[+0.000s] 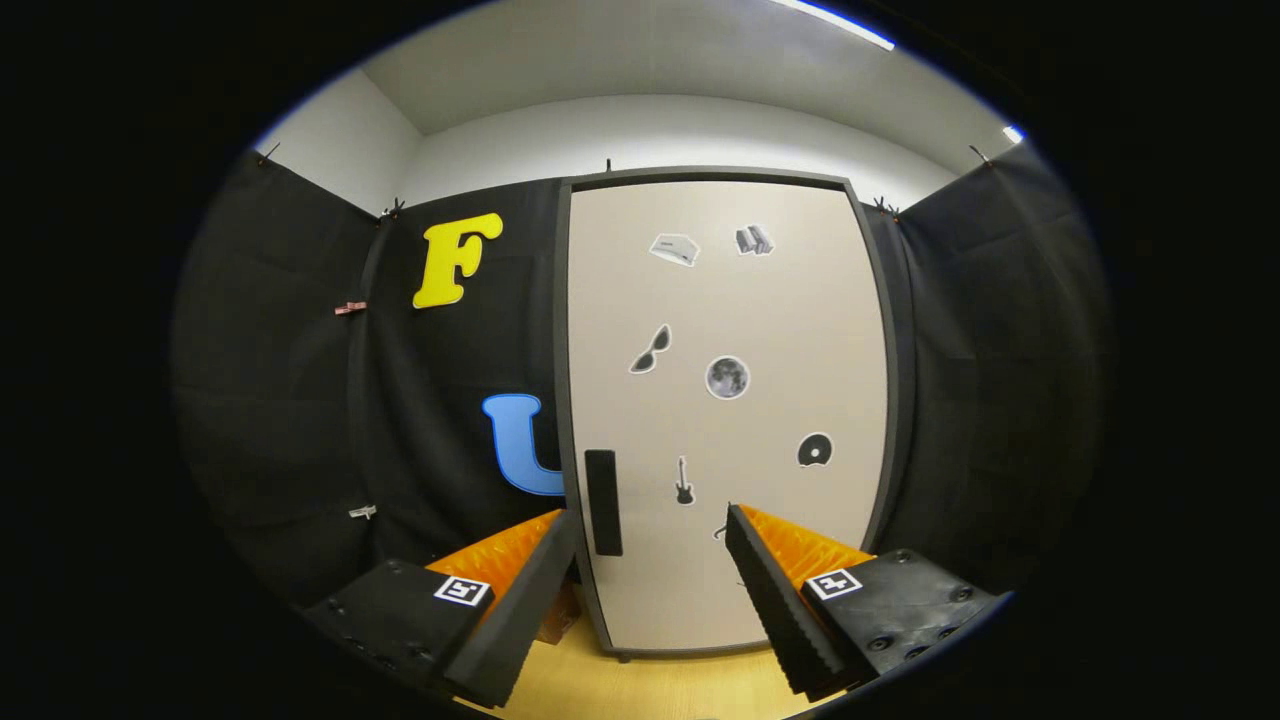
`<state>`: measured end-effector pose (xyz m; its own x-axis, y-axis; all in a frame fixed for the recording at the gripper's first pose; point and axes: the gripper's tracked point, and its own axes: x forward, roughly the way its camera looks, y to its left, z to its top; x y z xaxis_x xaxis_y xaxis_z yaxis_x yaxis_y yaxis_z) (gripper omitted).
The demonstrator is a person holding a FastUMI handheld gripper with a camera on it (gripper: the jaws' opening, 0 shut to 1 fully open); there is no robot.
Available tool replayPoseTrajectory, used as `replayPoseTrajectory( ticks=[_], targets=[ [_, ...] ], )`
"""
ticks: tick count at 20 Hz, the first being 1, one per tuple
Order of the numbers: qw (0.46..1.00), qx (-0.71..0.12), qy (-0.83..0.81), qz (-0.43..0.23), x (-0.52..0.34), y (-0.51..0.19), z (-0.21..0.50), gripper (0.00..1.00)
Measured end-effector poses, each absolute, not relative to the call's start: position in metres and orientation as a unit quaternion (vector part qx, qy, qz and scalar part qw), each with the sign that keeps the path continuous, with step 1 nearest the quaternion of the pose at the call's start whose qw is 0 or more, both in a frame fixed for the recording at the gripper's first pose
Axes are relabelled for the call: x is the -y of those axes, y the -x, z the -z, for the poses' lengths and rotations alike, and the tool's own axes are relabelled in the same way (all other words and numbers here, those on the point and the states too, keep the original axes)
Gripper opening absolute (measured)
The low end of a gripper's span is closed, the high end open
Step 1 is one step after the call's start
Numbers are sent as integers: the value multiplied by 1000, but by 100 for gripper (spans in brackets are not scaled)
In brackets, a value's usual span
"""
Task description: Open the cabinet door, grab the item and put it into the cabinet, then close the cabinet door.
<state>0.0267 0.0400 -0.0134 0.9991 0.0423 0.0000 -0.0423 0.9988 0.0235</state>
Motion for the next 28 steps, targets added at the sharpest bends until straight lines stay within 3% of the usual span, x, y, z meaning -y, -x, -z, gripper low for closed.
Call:
replayPoseTrajectory(
  ticks=[9,23,28],
  targets=[
    [1000,-2,-1,-31,-87,-87,36,98],
    [999,-29,20,26,-79,-172,87,99],
    [999,-8,7,41,-76,-179,83,86]
  ],
)
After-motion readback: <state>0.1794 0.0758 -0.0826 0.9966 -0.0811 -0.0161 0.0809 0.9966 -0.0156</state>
